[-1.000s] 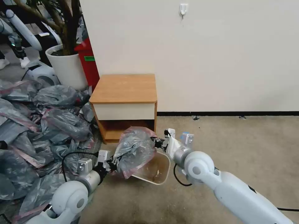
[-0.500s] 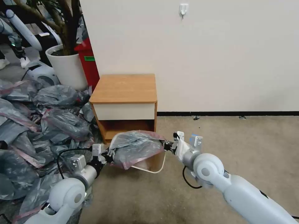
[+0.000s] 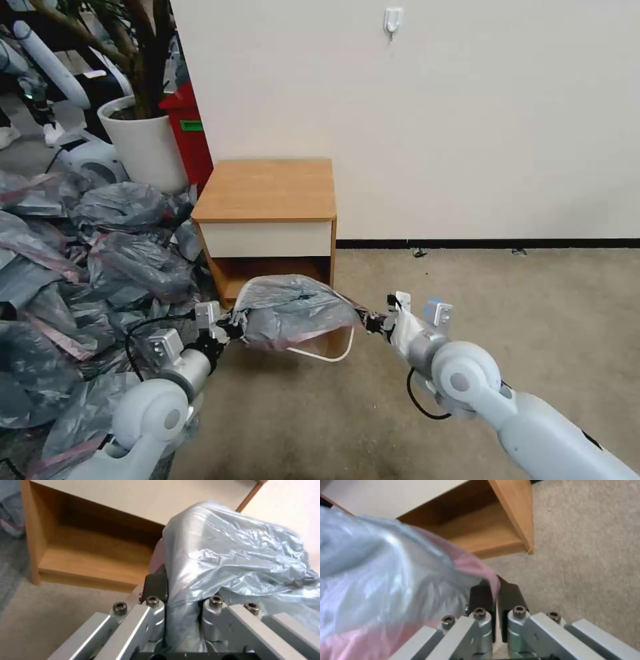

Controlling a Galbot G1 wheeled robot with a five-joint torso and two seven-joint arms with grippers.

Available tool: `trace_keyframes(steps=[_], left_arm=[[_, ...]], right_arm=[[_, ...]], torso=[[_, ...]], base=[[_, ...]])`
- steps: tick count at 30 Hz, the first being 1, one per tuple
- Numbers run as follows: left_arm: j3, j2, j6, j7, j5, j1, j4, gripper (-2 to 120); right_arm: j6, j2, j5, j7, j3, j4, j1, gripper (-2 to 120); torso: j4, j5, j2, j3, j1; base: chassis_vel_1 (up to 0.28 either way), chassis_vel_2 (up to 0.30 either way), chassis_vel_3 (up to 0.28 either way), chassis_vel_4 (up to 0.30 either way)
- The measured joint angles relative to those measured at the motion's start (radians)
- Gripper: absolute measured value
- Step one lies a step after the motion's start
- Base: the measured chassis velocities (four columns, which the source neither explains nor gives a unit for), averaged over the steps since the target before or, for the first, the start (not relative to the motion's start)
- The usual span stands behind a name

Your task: Pick up the garbage bag from the table and place it over the trash can.

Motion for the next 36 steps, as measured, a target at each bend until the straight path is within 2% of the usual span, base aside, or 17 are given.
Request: trace_keyframes(steps=[5, 14, 21, 29, 33, 34, 36], left_arm=[[-0.01, -0.043, -0.024, 0.015, -0.058, -0.002, -0.004, 10], [-0.01, -0.073, -0.033, 0.007, -0.046, -0.012, 0.007, 10], [-0.008, -0.099, -0.042, -0.08, -0.072, -0.038, 0.017, 10], [-0.009, -0.101, -0.035, -0.114, -0.105, -0.037, 0.017, 10], [-0.008, -0.11, -0.039, -0.114, -0.086, -0.037, 0.031, 10], [-0.007, -0.115, -0.041, -0.113, -0.081, -0.041, 0.038, 10], [-0.005, -0.116, -0.042, -0.112, -0.077, -0.044, 0.042, 10]], right_arm=[[-0.01, 0.007, 0.021, -0.001, 0.027, 0.001, -0.048, 5], [0.001, 0.025, -0.013, -0.002, 0.046, 0.032, -0.105, 0], [0.048, 0.03, -0.149, -0.04, 0.048, 0.039, -0.167, 0], [0.085, 0.03, -0.327, -0.057, 0.039, 0.006, -0.175, 0], [0.124, 0.042, -0.365, -0.027, 0.086, 0.037, -0.179, 6], [0.134, 0.052, -0.325, -0.008, 0.133, 0.082, -0.181, 12], [0.133, 0.057, -0.281, 0.005, 0.164, 0.113, -0.181, 14]], torso=[[0.0, -0.0001, 0.0, 0.0, 0.0], [0.0001, -0.0002, 0.0, 0.0, 0.0], [-0.0001, -0.0002, 0.0, 0.0, 0.0], [0.0, -0.0002, 0.0, 0.0, 0.0], [0.0, -0.0001, 0.0, 0.0, 0.0], [0.0001, 0.0, 0.0, 0.0, 0.0], [0.0002, -0.0003, 0.0, 0.0, 0.0]], base=[[0.0, 0.0, 0.0, 0.0], [0.0, 0.0, 0.0, 0.0], [0.0, 0.0, 0.0, 0.0], [0.0, 0.0, 0.0, 0.0], [0.0, 0.0, 0.0, 0.0], [0.0, 0.0, 0.0, 0.0], [0.0, 0.0, 0.0, 0.0]])
